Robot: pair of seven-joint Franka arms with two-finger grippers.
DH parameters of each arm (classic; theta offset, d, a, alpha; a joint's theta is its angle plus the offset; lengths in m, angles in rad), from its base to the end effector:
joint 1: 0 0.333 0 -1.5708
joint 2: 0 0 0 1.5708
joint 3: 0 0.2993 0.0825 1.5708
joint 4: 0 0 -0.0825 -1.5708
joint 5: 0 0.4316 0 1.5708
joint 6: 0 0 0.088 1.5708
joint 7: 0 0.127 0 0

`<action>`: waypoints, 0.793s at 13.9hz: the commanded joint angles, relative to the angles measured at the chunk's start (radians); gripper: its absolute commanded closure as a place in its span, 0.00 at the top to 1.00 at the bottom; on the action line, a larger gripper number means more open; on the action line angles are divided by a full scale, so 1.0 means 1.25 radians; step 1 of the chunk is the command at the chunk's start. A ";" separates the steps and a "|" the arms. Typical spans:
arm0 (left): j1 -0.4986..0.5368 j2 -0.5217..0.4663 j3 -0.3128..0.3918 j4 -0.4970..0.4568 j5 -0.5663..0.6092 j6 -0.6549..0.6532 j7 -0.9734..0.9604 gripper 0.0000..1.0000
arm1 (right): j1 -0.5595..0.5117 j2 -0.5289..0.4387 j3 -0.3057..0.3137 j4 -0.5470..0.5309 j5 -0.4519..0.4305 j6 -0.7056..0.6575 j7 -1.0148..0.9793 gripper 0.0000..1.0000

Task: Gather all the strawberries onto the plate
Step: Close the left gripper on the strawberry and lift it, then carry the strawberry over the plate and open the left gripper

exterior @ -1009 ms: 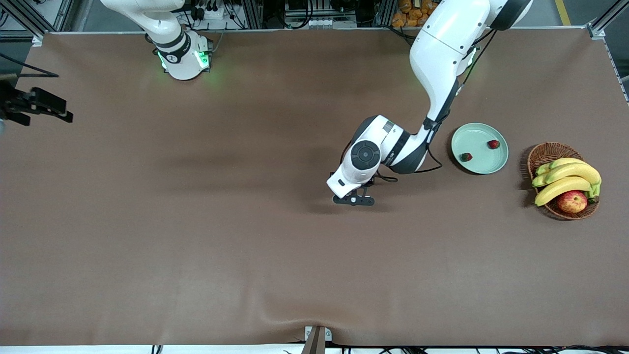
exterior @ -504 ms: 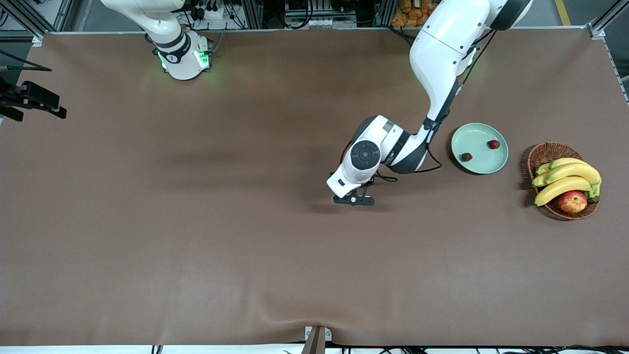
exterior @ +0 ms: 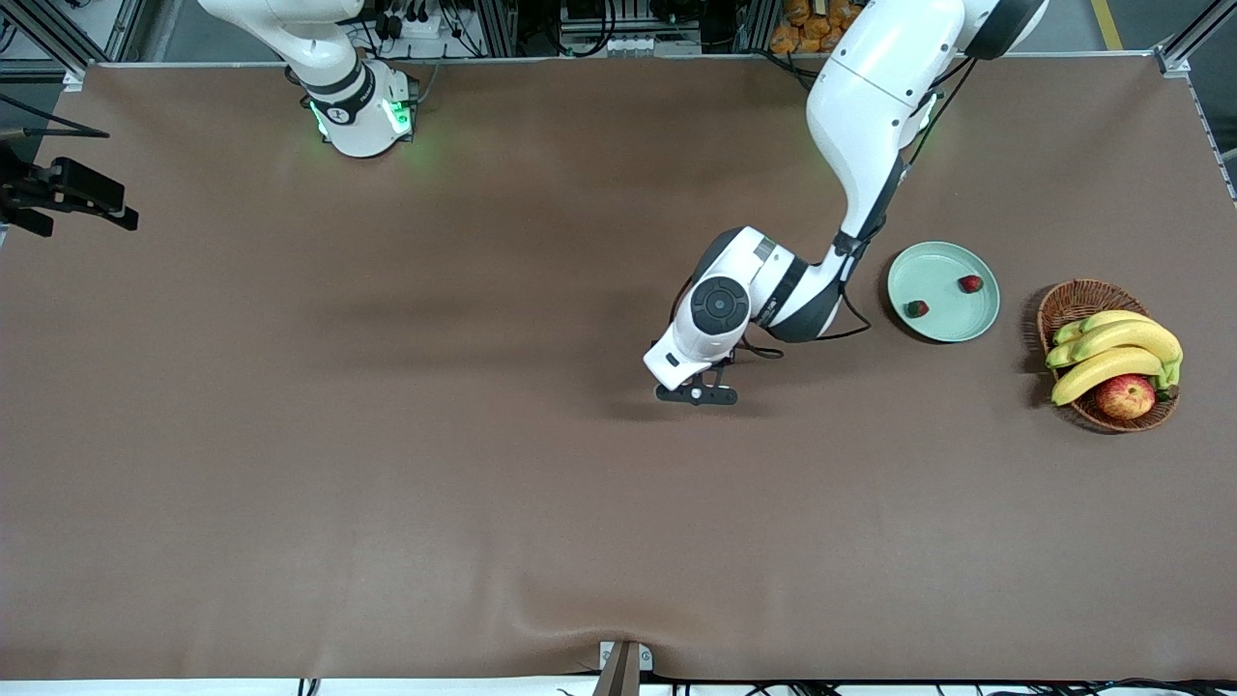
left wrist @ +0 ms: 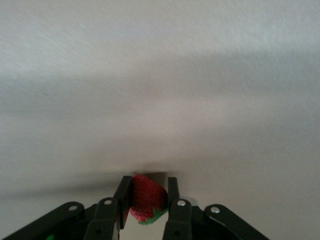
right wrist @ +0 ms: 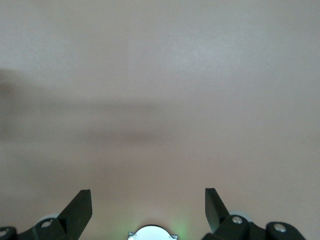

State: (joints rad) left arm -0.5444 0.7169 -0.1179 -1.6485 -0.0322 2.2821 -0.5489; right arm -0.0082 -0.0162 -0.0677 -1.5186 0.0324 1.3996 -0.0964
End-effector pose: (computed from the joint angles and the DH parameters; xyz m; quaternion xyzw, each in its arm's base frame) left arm 0.5522 -0.4272 0.1235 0.9974 -0.0327 -0.0615 0.0194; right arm 0.5758 -0.0395 0.6101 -0.9985 -0.0122 0.0498 0.0210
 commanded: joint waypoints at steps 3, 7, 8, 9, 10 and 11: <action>0.095 -0.141 0.002 -0.010 0.026 -0.165 0.040 0.20 | -0.013 -0.023 0.007 -0.021 -0.003 0.011 0.050 1.00; 0.208 -0.253 -0.004 -0.098 0.027 -0.192 0.066 0.19 | -0.011 -0.014 0.009 -0.014 -0.005 0.046 0.094 1.00; 0.236 -0.293 -0.004 -0.141 0.026 -0.192 0.098 0.19 | -0.009 -0.014 0.009 -0.015 -0.005 0.045 0.106 1.00; 0.277 -0.331 -0.005 -0.180 0.026 -0.191 0.149 0.19 | -0.007 -0.014 0.010 -0.015 -0.006 0.041 0.109 1.00; 0.316 -0.366 -0.005 -0.221 0.026 -0.191 0.204 0.19 | -0.007 -0.014 0.010 -0.015 -0.006 0.036 0.109 1.00; 0.354 -0.393 -0.006 -0.259 0.025 -0.190 0.251 0.19 | -0.007 -0.014 0.010 -0.015 -0.006 0.035 0.110 1.00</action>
State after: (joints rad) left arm -0.1850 0.3461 -0.1101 -1.8283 -0.0179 2.0337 -0.3246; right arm -0.0085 -0.0164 -0.0672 -1.5190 0.0325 1.4439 0.0166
